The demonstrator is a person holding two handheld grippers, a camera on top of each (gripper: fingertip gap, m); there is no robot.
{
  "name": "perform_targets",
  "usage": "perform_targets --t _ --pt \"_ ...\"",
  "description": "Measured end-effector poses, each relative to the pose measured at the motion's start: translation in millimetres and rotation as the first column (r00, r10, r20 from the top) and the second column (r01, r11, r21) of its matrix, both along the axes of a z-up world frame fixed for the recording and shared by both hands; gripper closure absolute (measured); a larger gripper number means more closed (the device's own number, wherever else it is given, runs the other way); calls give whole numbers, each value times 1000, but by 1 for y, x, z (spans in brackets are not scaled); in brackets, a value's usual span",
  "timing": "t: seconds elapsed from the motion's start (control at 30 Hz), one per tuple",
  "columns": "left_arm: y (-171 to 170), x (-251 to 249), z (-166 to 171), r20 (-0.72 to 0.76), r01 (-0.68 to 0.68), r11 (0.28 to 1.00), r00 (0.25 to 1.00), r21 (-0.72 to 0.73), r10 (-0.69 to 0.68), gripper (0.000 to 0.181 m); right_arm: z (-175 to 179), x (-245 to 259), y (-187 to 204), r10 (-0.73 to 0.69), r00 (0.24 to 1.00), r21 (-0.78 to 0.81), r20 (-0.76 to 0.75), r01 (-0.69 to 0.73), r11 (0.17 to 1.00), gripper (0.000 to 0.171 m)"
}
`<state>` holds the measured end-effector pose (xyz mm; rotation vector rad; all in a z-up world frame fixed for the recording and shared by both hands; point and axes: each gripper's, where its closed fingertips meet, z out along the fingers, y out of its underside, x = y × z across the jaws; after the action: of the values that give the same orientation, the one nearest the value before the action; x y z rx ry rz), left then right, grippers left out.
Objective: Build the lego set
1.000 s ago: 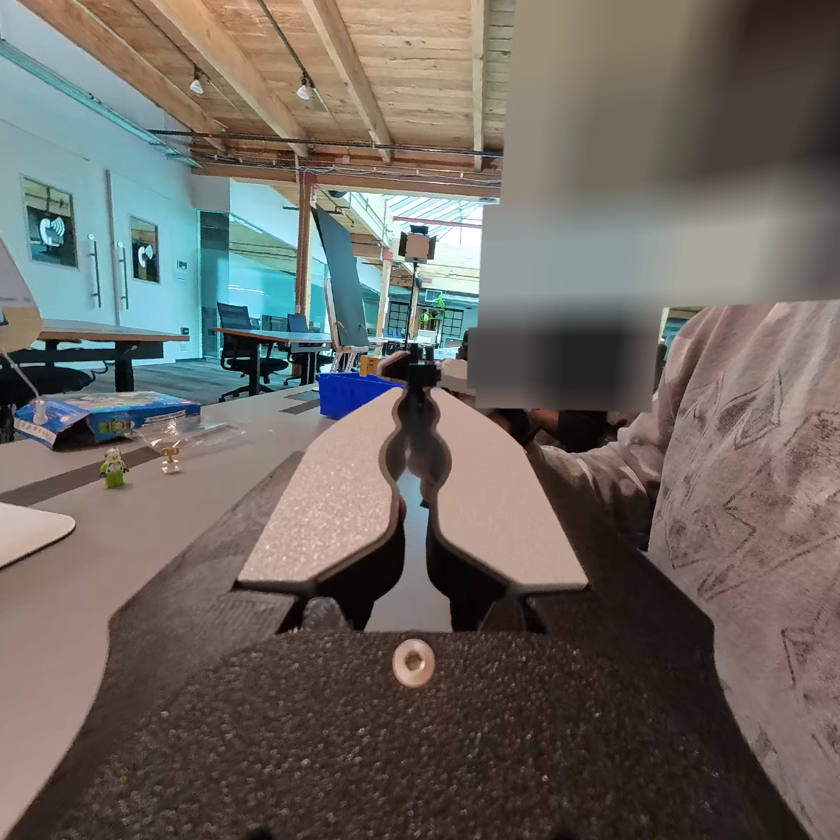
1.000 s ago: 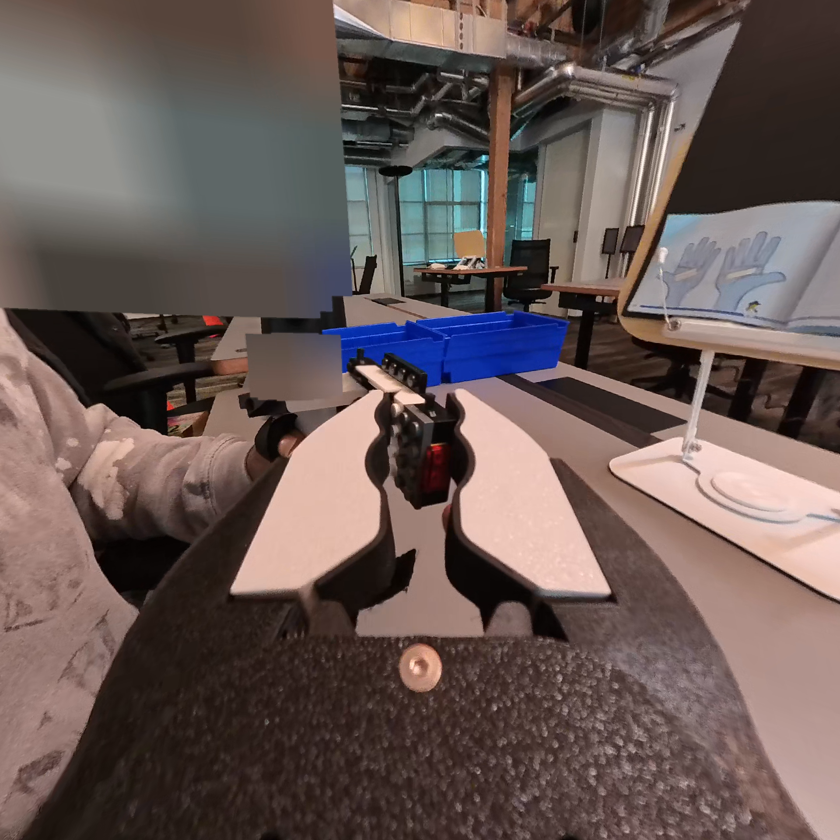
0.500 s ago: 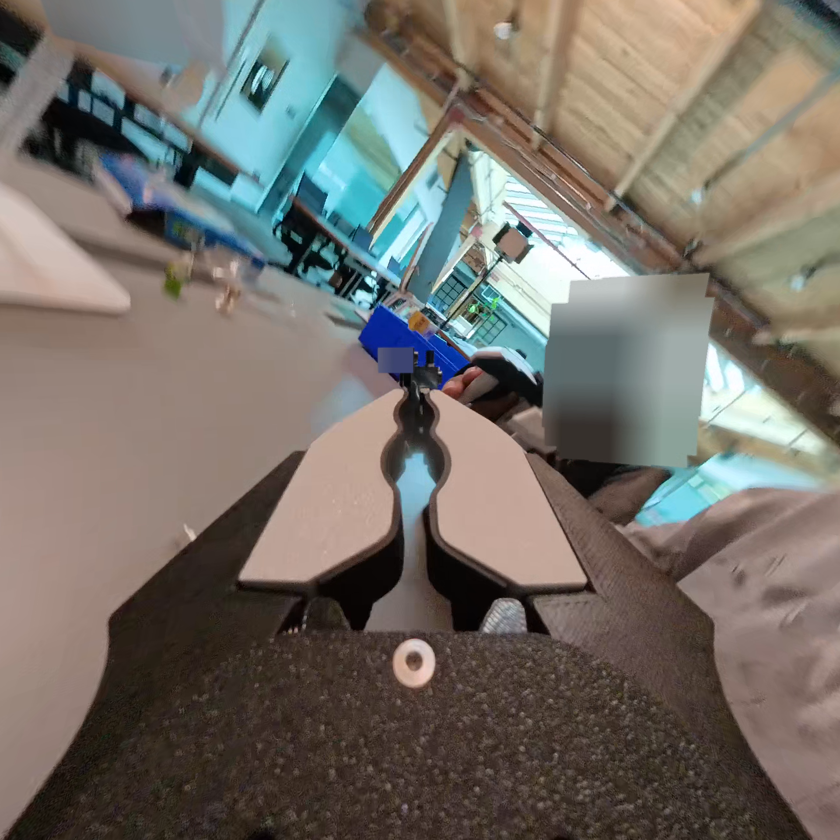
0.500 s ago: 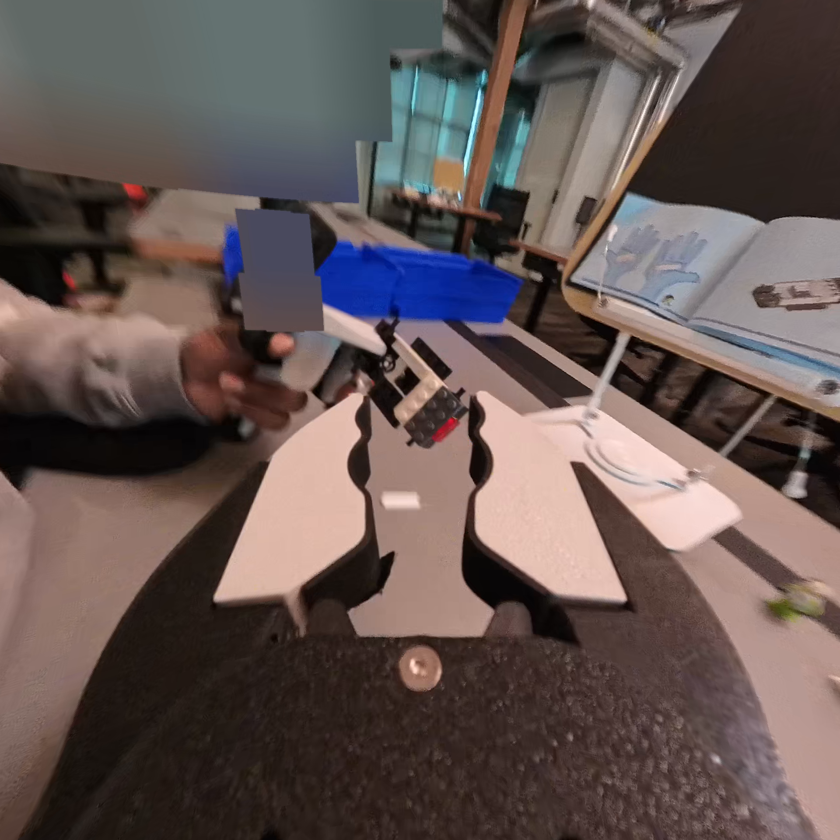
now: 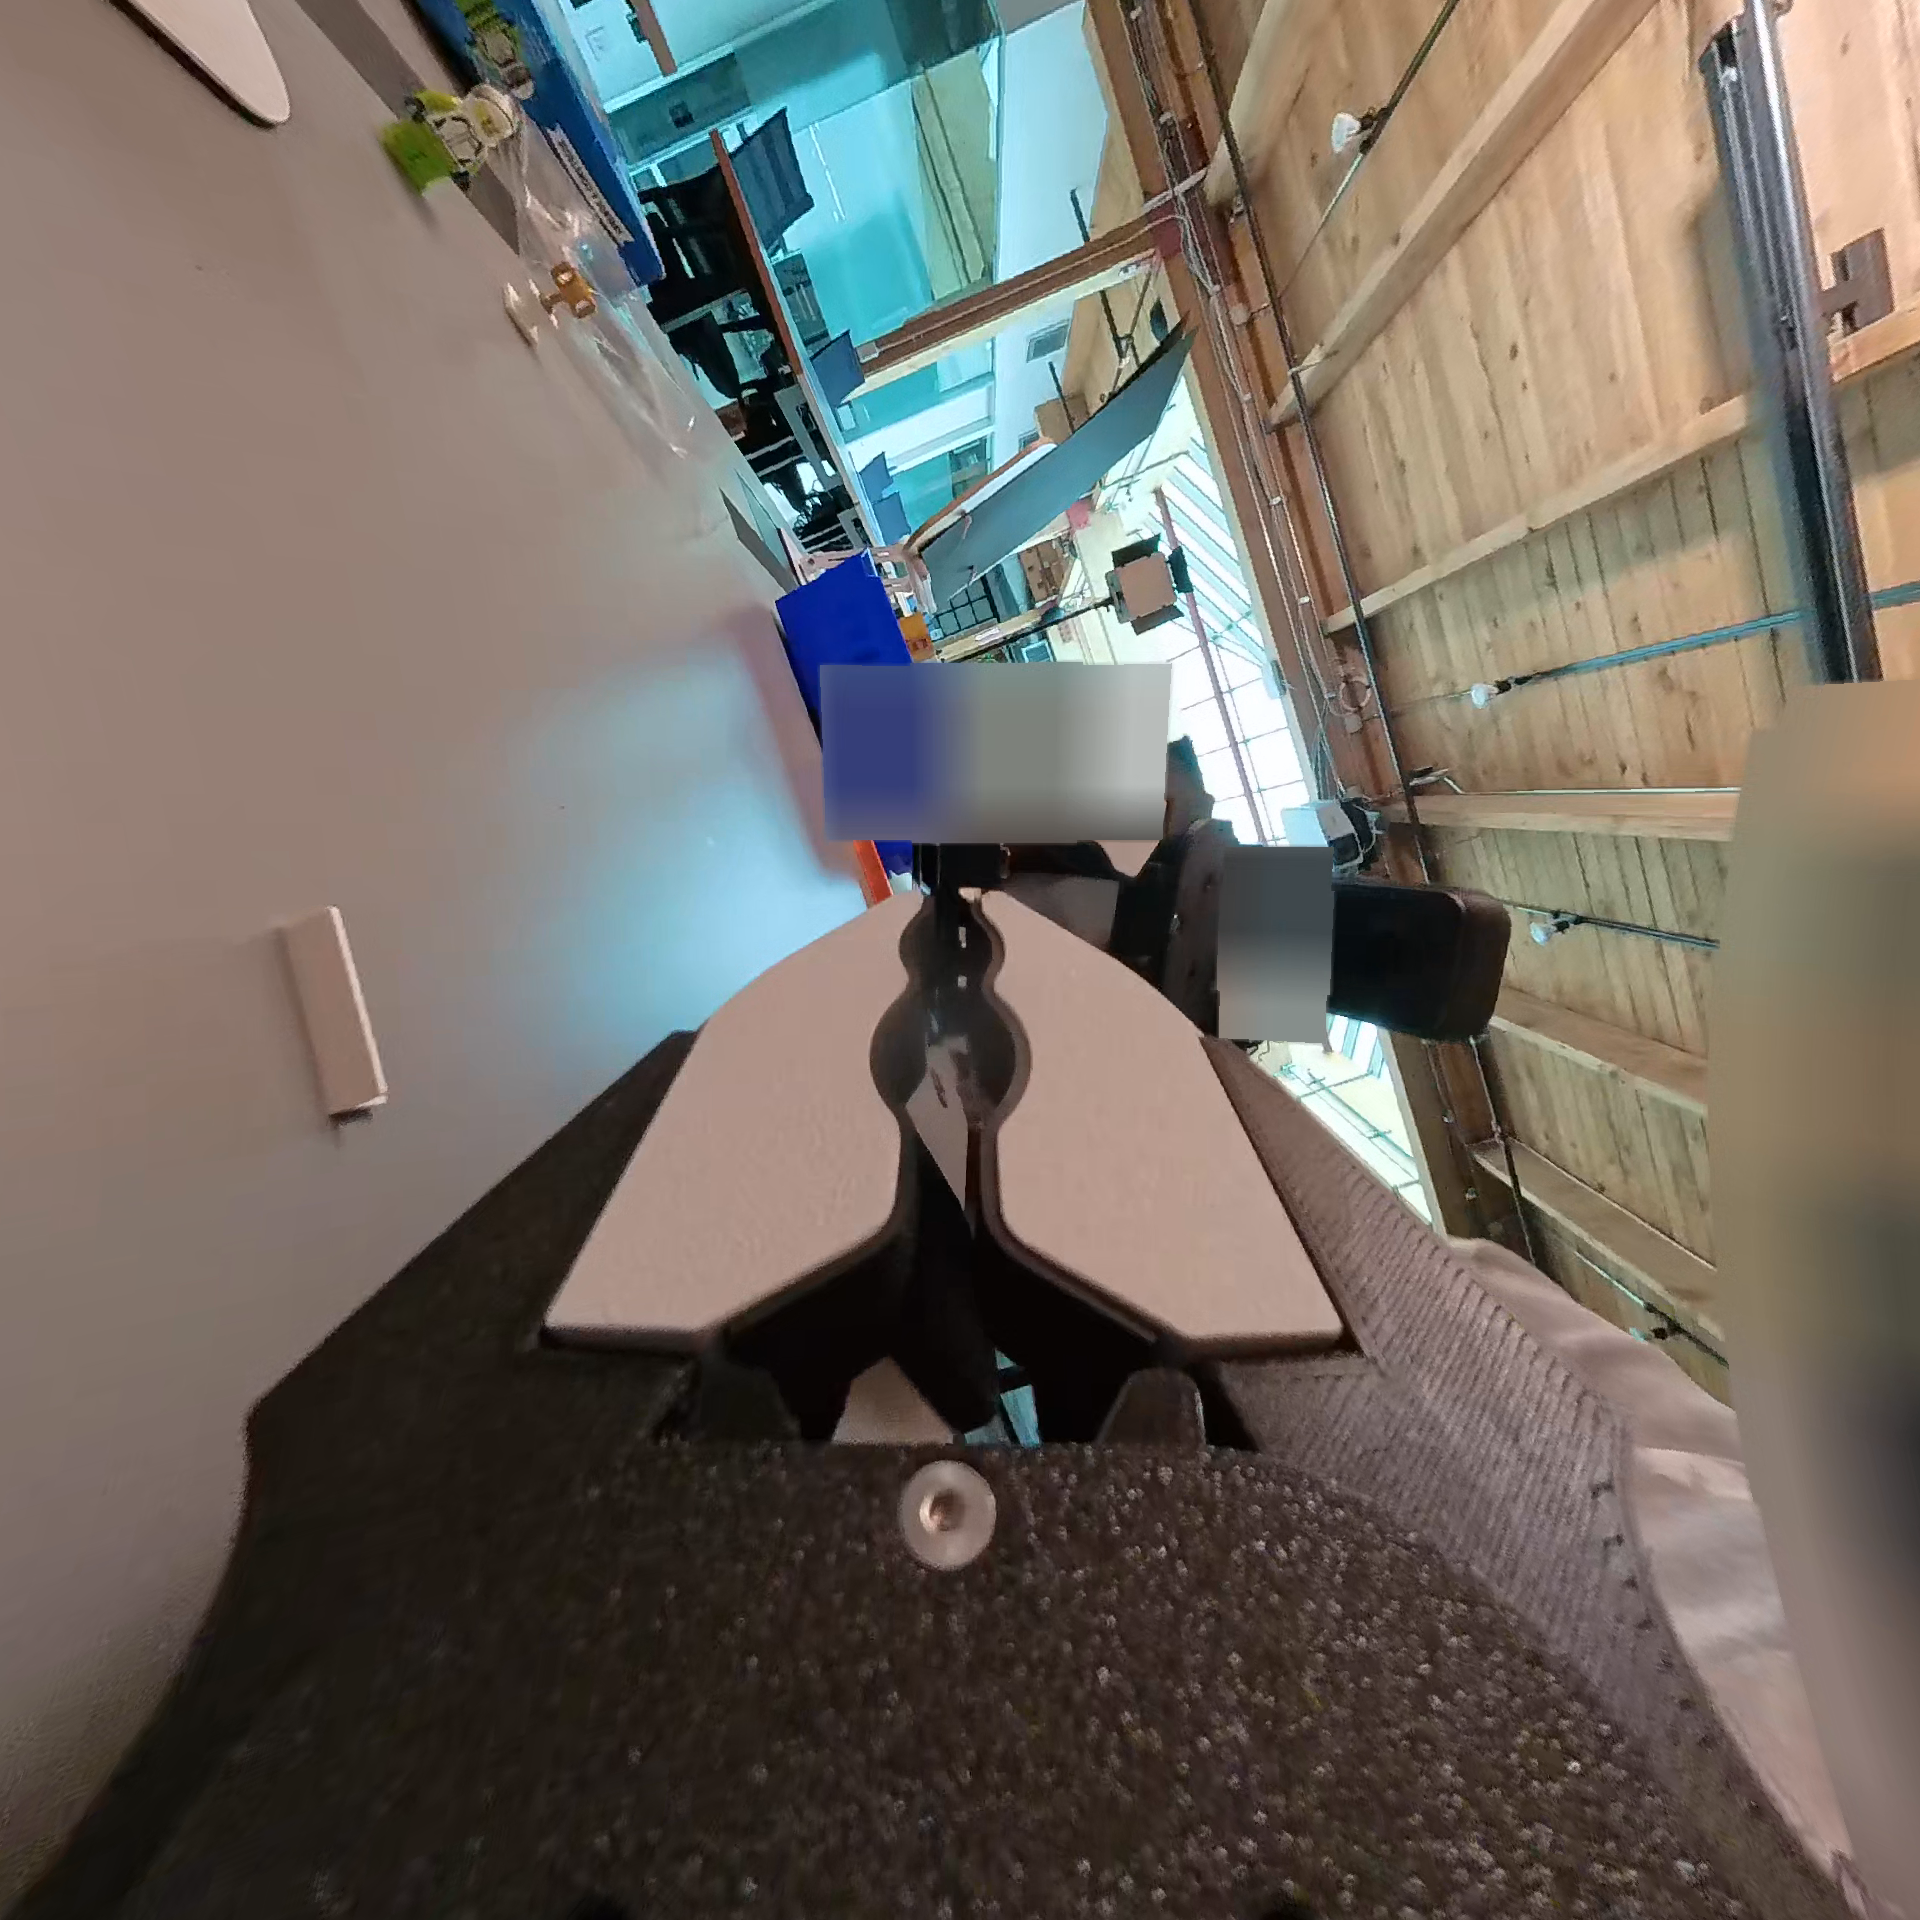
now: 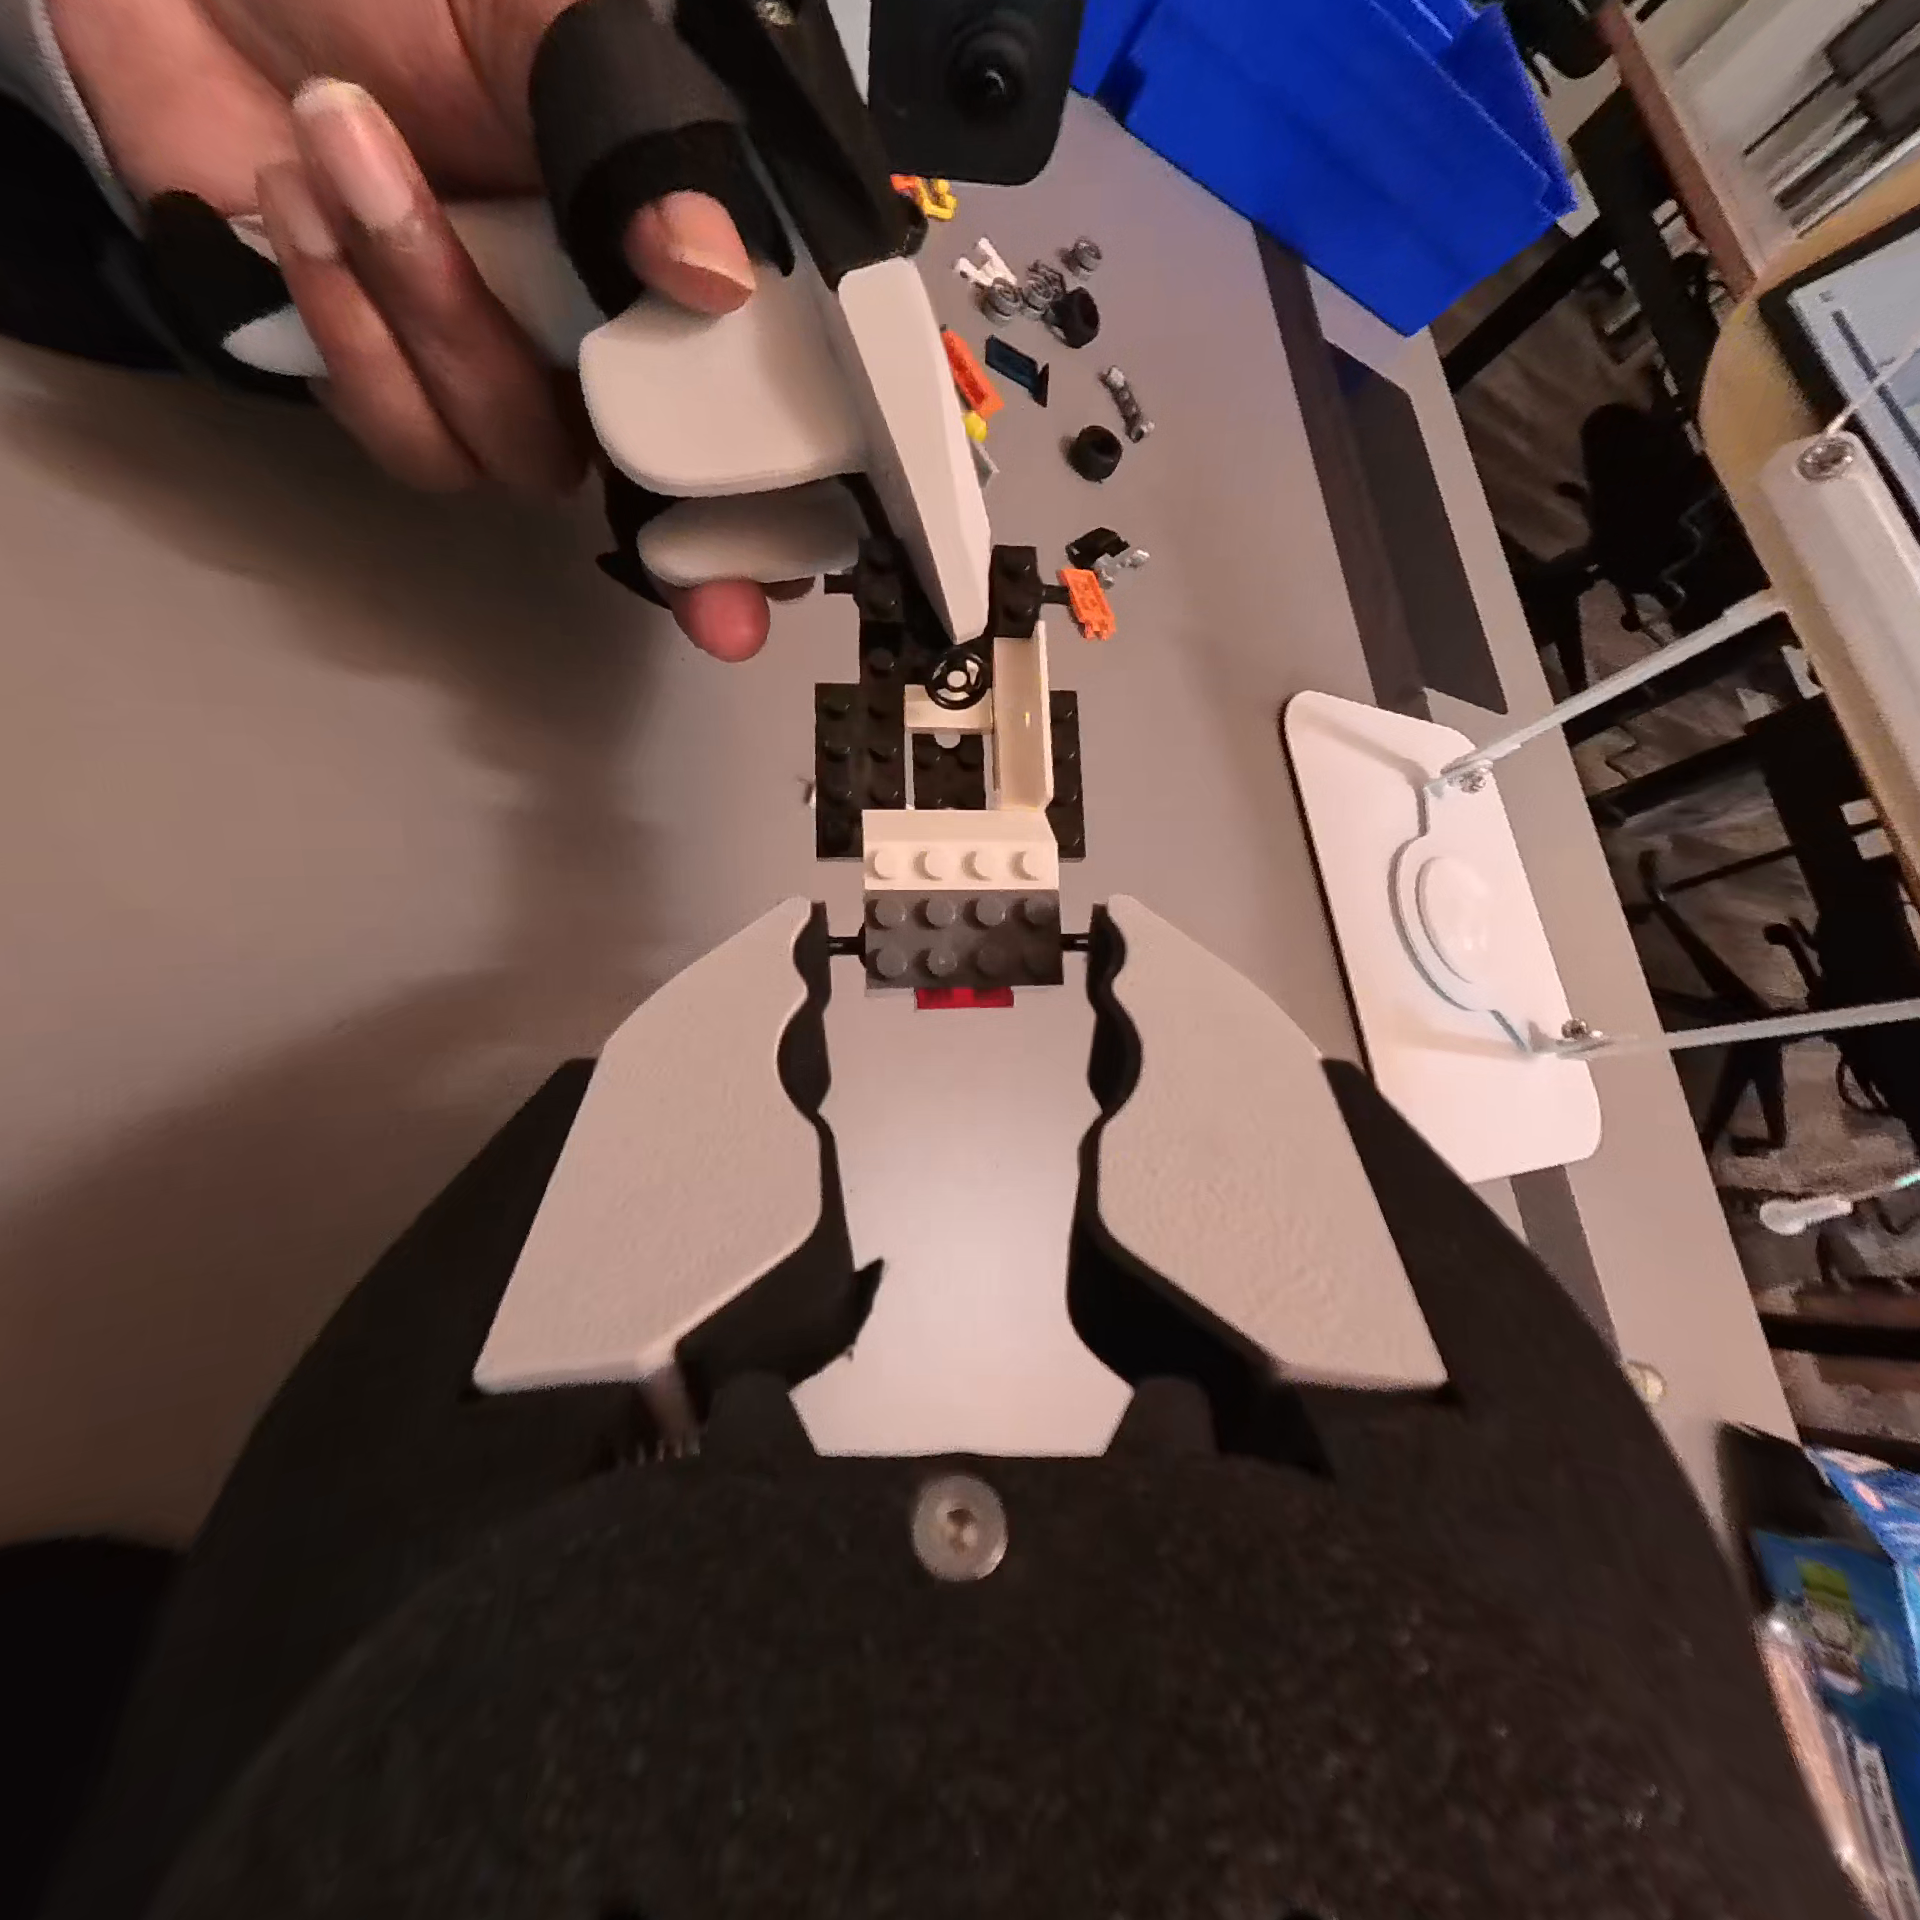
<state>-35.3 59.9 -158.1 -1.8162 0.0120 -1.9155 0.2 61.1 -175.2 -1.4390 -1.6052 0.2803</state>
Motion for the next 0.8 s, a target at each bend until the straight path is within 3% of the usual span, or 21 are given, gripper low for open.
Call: perform_targets --t 0.1,0.2,0.27,0.4,0.47,0.57,0.67,0.8 --pt "-7 3 6 -7 49 995 999 85 -48 175 6 4 -1 56 998 13 41 -56 998 124" --pt "-22 6 10 -116 179 955 981 235 -155 146 13 16 -4 149 979 11 136 -152 988 124" --pt "-26 3 9 -242 267 910 951 318 -194 136 16 23 -13 247 943 -10 222 -251 968 124" --pt "-36 9 2 -401 504 806 838 309 -371 138 17 23 -36 430 804 -40 412 -455 889 124" --pt "-50 18 -8 -478 648 709 733 278 -484 136 19 12 -50 512 732 -60 449 -547 835 124" --pt "-81 23 -7 -448 814 538 574 220 -685 143 20 -1 -61 582 642 -62 498 -644 763 124" --pt "-92 22 1 -366 852 481 523 206 -770 164 23 -7 -71 619 578 -70 533 -698 713 124" --pt "-97 23 -1 -318 841 504 542 199 -778 165 20 -7 -78 635 536 -93 556 -719 689 124"
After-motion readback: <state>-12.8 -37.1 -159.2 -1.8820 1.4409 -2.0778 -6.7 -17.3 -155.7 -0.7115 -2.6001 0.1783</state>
